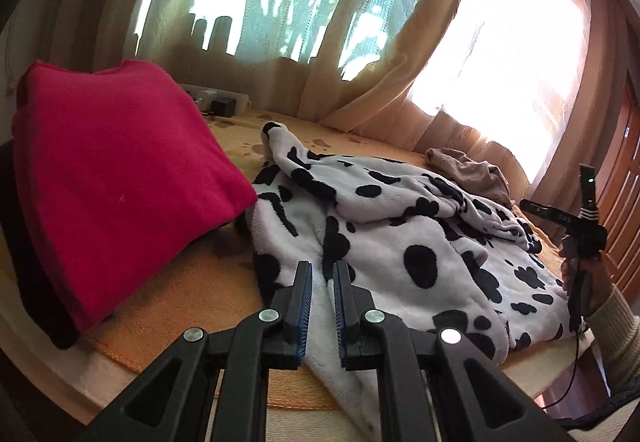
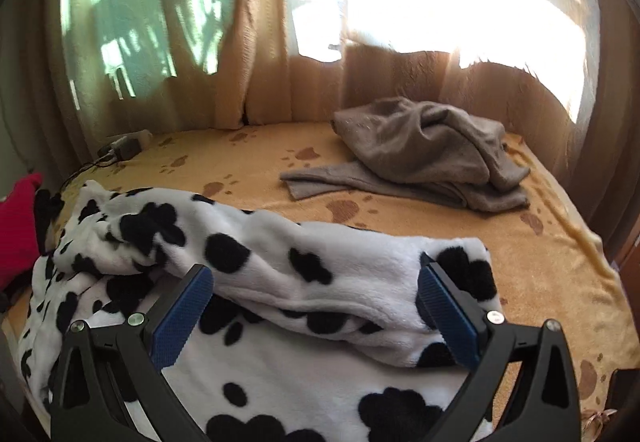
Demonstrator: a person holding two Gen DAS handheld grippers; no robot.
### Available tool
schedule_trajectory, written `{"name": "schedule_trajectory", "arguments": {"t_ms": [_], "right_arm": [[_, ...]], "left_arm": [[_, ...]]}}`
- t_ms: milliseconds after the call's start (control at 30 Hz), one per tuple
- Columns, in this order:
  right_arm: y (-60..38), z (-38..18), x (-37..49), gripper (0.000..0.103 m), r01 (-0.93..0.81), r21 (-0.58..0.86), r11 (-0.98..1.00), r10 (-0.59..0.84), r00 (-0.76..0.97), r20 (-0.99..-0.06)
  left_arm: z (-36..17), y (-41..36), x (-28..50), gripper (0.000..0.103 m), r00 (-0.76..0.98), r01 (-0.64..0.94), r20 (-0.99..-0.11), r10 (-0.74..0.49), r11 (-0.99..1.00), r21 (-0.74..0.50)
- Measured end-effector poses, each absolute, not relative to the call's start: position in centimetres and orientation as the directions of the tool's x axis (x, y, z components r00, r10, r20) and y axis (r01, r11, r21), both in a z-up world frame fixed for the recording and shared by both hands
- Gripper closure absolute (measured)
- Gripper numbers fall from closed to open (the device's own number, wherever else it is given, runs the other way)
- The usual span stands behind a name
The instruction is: Fold clothes
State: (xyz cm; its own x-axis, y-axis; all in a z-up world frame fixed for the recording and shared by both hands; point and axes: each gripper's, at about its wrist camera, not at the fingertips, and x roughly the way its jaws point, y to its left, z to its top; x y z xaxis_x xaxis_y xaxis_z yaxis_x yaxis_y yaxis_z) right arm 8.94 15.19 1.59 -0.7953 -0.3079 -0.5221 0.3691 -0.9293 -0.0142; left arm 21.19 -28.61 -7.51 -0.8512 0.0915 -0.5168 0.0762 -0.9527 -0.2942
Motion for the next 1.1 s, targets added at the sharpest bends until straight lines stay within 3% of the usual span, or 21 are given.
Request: {"name": "schedule_trajectory", "arguments": {"t_ms": [100, 467, 567, 633, 700, 1033, 1100], "right_arm": [[8.5, 3.2, 15.6, 0.0, 0.606, -0.241, -0.758, -0.475, -0.766, -0.433], [-3.6, -2.4, 23.8, 0.004, 0.828, -0.511, -0.231, -0.619, -0.53, -0.579], [-6.9, -3.9, 26.1, 0.014, 0.834, -0.549, -0.06, -0.626, -0.46, -0.63], [-8.8, -4.9, 27.2, 0.031, 0.827, -0.561, 0.037, -0.619, -0.421, -0.663], [-9.3, -5.7, 27.1, 0.04, 0.829, -0.554, 0.07, -0.601, -0.408, -0.687], [-10.3, -8.0, 27.6, 0.042, 0.805, -0.567, 0.173, -0.58, -0.382, -0.719], [-10.6, -7.9, 27.0, 0.051, 0.83, -0.534, 0.163, -0.57, -0.362, -0.737]], "left_arm": [[-8.1, -28.8, 21.2, 0.091, -0.847, 0.082, -0.523, 0.094, -0.95, -0.302], [-8.9, -28.6, 20.8, 0.091, -0.823, 0.094, -0.56, 0.097, -0.949, -0.302], [-8.8, -29.2, 21.1, 0.091, -0.826, 0.113, -0.558, 0.081, -0.946, -0.305], [-8.9, -29.5, 21.2, 0.091, -0.823, 0.121, -0.562, 0.076, -0.945, -0.304], [-9.1, -29.6, 21.2, 0.091, -0.819, 0.123, -0.57, 0.073, -0.946, -0.299], [-9.7, -30.0, 20.9, 0.091, -0.807, 0.134, -0.586, 0.072, -0.945, -0.3], [-9.8, -30.0, 20.9, 0.091, -0.803, 0.138, -0.592, 0.07, -0.944, -0.3]]}}
